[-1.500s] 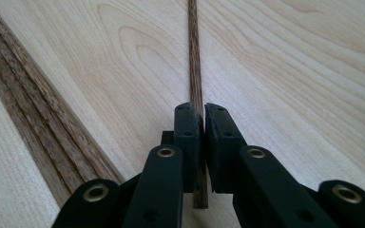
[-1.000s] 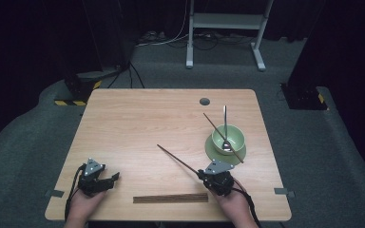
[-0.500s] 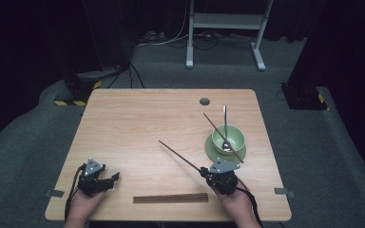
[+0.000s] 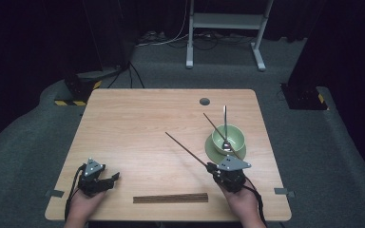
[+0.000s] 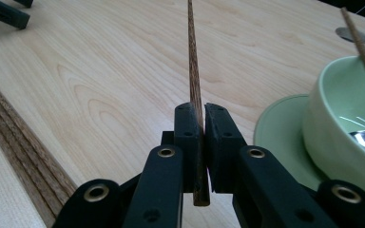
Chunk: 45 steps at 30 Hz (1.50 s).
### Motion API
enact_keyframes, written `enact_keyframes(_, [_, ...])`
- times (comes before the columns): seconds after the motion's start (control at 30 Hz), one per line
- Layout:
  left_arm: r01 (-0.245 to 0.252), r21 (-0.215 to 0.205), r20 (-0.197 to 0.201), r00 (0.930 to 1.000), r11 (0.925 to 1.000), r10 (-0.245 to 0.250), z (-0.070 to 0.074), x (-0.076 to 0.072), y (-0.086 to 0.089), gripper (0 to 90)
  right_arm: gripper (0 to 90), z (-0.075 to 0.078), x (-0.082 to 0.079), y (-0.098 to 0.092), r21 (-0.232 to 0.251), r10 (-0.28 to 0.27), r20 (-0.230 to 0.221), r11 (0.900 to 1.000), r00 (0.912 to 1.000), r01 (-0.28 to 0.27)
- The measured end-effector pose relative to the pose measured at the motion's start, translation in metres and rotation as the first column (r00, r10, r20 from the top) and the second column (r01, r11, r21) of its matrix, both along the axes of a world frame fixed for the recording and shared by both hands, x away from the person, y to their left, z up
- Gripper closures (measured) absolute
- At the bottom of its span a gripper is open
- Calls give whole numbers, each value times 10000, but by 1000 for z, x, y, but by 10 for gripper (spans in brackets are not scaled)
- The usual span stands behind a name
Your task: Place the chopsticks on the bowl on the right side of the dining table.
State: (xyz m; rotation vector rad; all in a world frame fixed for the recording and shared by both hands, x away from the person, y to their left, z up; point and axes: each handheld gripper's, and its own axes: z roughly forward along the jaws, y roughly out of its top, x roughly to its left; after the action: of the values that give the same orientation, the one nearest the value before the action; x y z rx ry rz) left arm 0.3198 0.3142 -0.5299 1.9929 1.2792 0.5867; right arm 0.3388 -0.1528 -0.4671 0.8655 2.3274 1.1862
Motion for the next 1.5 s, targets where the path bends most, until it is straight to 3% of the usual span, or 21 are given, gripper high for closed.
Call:
enact_keyframes(0.67, [172,-29,-75,9998,9998,-172,0,0,-1,266,844,8,8,-39,688,-1175,134,9908,9930,1163])
enact_keyframes(1.0, [181,149,-38,9998,9997,-181,0,0,-2,206,844,6,13,-53,723,-1831,125,9807,9830,1817])
enact_keyframes(1.5, [335,-16,-116,9994,9994,-335,0,0,-2,229,845,5,17,-67,755,-2362,43,9690,9717,2352])
